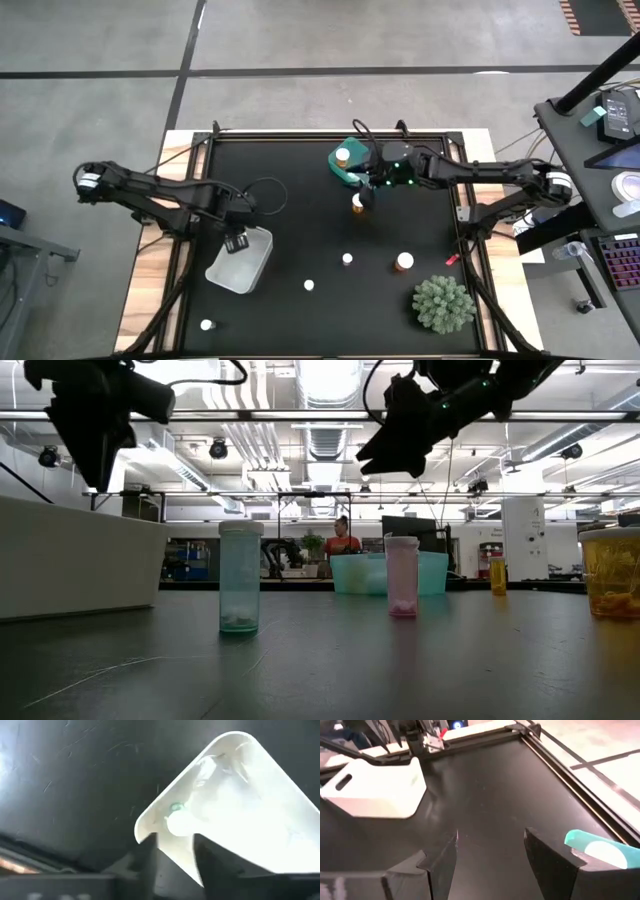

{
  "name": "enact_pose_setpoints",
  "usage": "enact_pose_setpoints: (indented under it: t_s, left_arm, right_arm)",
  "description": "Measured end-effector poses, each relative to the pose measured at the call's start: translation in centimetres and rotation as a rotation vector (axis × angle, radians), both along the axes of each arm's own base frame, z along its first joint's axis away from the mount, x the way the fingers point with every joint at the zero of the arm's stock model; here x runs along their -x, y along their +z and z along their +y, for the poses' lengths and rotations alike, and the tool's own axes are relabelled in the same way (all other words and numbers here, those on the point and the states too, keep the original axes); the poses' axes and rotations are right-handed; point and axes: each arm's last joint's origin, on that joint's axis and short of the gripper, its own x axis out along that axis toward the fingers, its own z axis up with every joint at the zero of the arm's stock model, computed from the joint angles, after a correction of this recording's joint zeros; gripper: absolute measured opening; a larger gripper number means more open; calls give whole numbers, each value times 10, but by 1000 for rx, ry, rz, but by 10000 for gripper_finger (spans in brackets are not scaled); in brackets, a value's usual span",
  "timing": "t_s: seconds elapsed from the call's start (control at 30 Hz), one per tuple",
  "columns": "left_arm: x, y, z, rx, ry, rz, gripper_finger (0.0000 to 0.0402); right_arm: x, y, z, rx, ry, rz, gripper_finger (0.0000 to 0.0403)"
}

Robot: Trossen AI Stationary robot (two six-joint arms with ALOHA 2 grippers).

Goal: Pick and place medicine bottles into bin by pill shape (circle, oval)
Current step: Adjust the blue tablet bottle in the gray bin

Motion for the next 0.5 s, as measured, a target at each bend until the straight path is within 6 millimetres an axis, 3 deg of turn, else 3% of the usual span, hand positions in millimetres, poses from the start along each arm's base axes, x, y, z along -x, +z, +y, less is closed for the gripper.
enact_pose_setpoints:
  t_s: [0.17, 0.5]
  left_arm:
    - [-2, -8, 0, -14, -21, 4, 9]
    - [1, -39, 0, 0, 3, 35, 1]
  right_arm:
    - [-1, -1, 0, 21, 10, 4, 219]
    - [-1, -3, -1, 33, 17, 11, 219]
